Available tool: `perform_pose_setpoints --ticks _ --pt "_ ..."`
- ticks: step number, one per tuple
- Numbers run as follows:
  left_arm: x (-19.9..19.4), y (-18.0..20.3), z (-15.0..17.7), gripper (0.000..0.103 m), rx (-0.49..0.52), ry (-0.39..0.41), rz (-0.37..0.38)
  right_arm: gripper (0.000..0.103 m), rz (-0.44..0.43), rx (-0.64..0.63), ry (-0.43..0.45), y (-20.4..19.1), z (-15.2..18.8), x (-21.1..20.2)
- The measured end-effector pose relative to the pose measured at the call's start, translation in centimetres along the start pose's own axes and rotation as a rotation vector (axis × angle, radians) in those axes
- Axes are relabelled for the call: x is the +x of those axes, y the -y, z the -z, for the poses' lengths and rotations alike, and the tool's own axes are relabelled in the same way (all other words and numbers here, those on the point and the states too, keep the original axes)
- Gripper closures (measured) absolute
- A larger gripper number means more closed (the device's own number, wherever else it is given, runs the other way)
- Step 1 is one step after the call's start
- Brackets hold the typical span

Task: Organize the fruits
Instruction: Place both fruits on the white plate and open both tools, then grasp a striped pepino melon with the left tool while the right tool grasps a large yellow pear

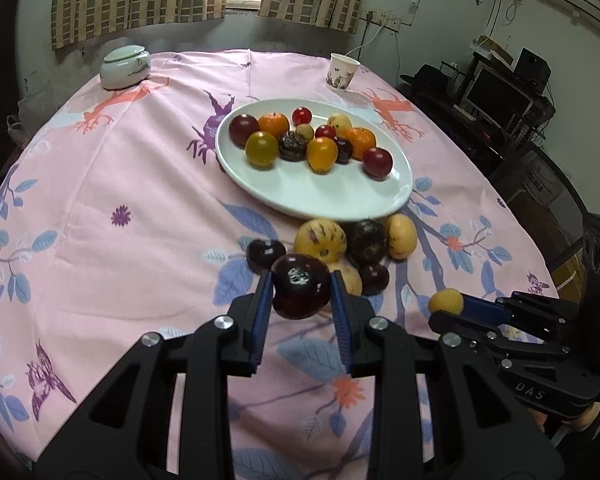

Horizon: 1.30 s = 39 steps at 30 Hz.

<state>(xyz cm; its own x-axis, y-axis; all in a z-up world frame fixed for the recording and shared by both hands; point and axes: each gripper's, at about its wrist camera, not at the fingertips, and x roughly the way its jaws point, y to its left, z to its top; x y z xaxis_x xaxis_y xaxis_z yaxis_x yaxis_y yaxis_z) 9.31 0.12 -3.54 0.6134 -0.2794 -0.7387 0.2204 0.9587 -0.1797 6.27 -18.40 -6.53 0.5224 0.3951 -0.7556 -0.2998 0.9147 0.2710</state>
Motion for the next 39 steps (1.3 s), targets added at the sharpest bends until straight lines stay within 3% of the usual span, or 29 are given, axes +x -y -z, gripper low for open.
perform_pose_setpoints --ticks 5,8,14,19,24,25,26,27,28,29,30,31,34,39 --pt "2.4 0.2 -5.7 0.074 0.049 0.011 -0.044 0.076 0.027 -0.019 0.043 1.6 -4.4 -0.2" --pt "5.6 0.5 -9.3 0.073 0.090 -0.027 -0.039 0.076 0.053 -0.030 0.057 2.6 -8.2 1.0" --pt "12.6 0.0 -15.7 0.073 0.046 -0.099 -0.039 0.076 0.126 -0.044 0.072 4.5 -15.5 6.0" --pt "16.6 -0.6 -18.0 0.073 0.016 -0.133 -0.036 0.076 0.146 -0.047 0.042 5.5 -17.8 9.5" --pt "18.5 -0.2 -18.6 0.071 0.016 -0.148 -0.035 0.076 0.144 -0.042 0.030 5.9 -18.2 11.2" --pt "18.4 -0.1 -18.8 0.067 0.014 -0.141 -0.033 0.076 0.152 -0.049 0.025 5.9 -18.3 11.4" --pt "18.0 0.0 -18.8 0.054 0.012 -0.130 -0.028 0.076 0.163 -0.054 0.019 5.8 -18.3 11.6" --pt "17.4 0.0 -18.8 0.048 0.009 -0.110 -0.026 0.076 0.176 -0.059 0.014 5.7 -18.1 11.5" --pt "16.6 0.0 -18.9 0.048 0.011 -0.089 -0.028 0.072 0.183 -0.065 0.011 5.6 -18.0 11.3" --pt "15.7 0.0 -18.8 0.048 0.014 -0.074 -0.026 0.054 0.189 -0.074 0.008 5.4 -17.7 10.9" --pt "14.7 -0.1 -18.7 0.048 0.010 -0.061 -0.018 0.044 0.196 -0.079 0.009 5.2 -17.5 10.4" --pt "13.6 -0.3 -18.4 0.048 0.002 -0.048 -0.004 0.041 0.202 -0.085 0.027 4.9 -17.0 9.5" --pt "9.7 -0.9 -16.1 0.034 -0.022 -0.015 0.020 0.041 0.188 -0.114 0.039 4.3 -14.8 6.8" --pt "4.3 -1.6 -9.5 0.033 -0.044 0.025 0.039 0.035 0.136 -0.057 0.026 4.4 -9.6 3.0"
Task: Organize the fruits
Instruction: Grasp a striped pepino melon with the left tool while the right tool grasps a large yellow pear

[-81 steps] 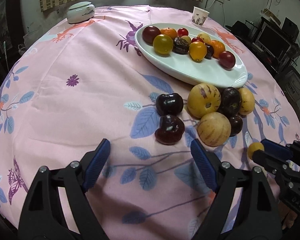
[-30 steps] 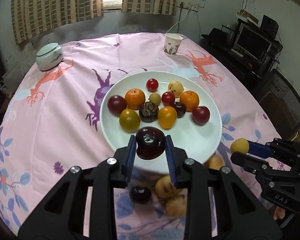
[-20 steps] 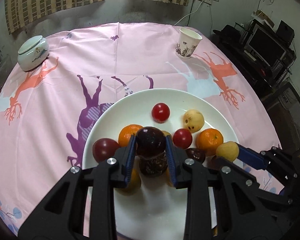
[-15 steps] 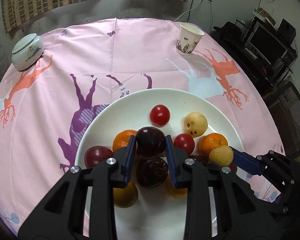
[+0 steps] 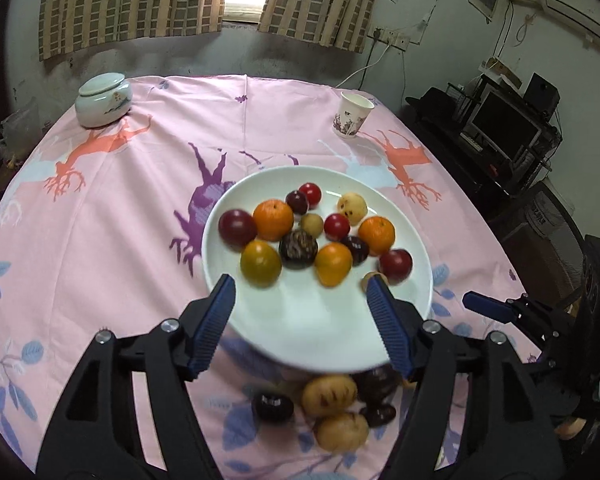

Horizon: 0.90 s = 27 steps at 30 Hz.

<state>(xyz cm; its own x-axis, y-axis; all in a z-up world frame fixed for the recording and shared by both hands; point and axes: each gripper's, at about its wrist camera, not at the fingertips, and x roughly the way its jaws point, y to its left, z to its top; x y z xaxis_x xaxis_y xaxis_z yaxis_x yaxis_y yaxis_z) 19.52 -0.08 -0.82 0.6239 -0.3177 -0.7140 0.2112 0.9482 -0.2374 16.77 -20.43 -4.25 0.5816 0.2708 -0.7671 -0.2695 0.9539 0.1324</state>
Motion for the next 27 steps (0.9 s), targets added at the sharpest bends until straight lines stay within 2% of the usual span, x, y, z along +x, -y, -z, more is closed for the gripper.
perform_pose_setpoints --ticks 6,9,12,19,24,27 --pt "-3.1 -0.5 8.2 0.033 -0.064 -0.030 0.008 0.035 -0.018 0.129 -0.013 0.3 5.6 -3.1" --pt "-3.8 -0.2 10.9 0.033 -0.054 -0.062 -0.003 0.035 -0.034 0.139 -0.007 -0.4 7.2 -4.2" --pt "-4.8 0.5 12.7 0.033 -0.024 -0.057 -0.037 0.035 -0.038 0.124 -0.004 -1.4 8.1 -4.9" --pt "-6.0 1.1 14.1 0.027 0.006 -0.039 -0.032 0.035 -0.012 0.052 -0.007 -3.0 8.4 -4.2" --pt "-5.8 0.8 14.5 0.027 0.007 -0.050 -0.028 0.035 0.139 -0.049 0.045 -2.7 7.4 -1.3" --pt "-5.5 0.5 14.7 0.027 -0.001 -0.058 -0.028 0.035 0.093 -0.056 -0.011 -1.7 6.4 1.5"
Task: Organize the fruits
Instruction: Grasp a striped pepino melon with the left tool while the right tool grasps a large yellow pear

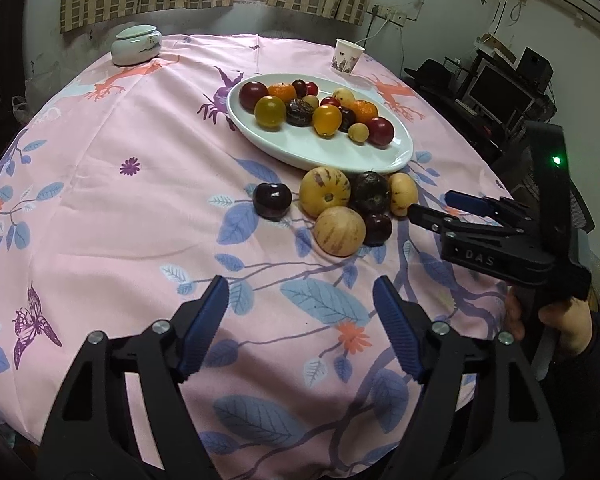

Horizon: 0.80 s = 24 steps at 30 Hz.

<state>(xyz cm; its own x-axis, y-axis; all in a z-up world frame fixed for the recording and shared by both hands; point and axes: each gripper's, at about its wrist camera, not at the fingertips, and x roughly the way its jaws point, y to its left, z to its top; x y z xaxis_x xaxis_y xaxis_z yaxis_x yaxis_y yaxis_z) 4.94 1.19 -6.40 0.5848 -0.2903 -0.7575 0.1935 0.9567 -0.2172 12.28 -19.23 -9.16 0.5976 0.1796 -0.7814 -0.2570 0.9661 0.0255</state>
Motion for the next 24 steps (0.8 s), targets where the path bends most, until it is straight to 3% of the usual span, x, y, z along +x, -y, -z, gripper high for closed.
perform_pose_setpoints --ticks 4,7,12,24 --pt "0.2 -0.4 0.1 0.027 -0.015 -0.004 -0.005 0.042 -0.020 -0.033 -0.058 0.3 -1.0 2.8" --pt "0.5 -0.5 0.0 0.027 -0.022 -0.008 -0.014 0.057 -0.078 -0.048 -0.080 0.1 -1.6 4.0" --pt "1.3 0.2 -0.6 0.027 -0.013 -0.020 -0.025 0.057 -0.056 -0.050 -0.065 -0.5 -0.9 2.2" --pt "8.2 2.6 -2.3 0.029 0.036 -0.093 -0.084 0.057 -0.099 0.147 -0.085 3.2 5.3 -2.6"
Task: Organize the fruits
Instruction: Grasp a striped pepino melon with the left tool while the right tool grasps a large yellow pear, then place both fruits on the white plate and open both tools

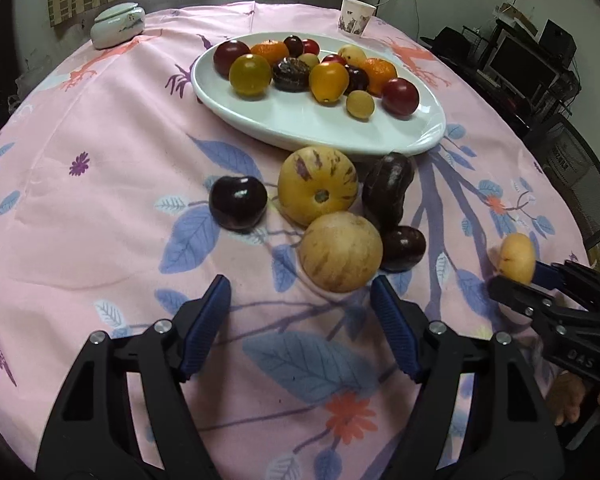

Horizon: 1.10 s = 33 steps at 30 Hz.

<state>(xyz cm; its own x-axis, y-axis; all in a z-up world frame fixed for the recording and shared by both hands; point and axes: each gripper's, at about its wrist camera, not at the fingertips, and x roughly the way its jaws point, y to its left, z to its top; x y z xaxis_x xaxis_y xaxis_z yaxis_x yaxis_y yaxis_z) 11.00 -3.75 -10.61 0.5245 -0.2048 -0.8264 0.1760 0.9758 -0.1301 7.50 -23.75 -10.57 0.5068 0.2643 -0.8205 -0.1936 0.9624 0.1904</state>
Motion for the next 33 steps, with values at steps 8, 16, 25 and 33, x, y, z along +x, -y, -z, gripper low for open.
perform_pose_setpoints --ticks 8,16,25,33 --pt "0.9 1.8 -1.5 0.061 0.039 0.014 -0.017 0.056 -0.020 0.015 0.002 0.7 -0.1 0.3" --pt "-1.7 0.9 -0.2 0.062 0.000 0.034 0.079 0.057 0.041 -0.034 0.027 -0.4 -0.3 0.9" --pt "-6.3 -0.4 1.2 0.062 -0.012 0.098 0.124 0.057 -0.015 -0.001 0.092 -1.7 -0.8 -1.9" --pt "-6.9 -1.8 1.2 0.062 -0.036 0.098 0.129 0.057 -0.032 -0.023 0.106 -3.4 -1.1 -3.0"
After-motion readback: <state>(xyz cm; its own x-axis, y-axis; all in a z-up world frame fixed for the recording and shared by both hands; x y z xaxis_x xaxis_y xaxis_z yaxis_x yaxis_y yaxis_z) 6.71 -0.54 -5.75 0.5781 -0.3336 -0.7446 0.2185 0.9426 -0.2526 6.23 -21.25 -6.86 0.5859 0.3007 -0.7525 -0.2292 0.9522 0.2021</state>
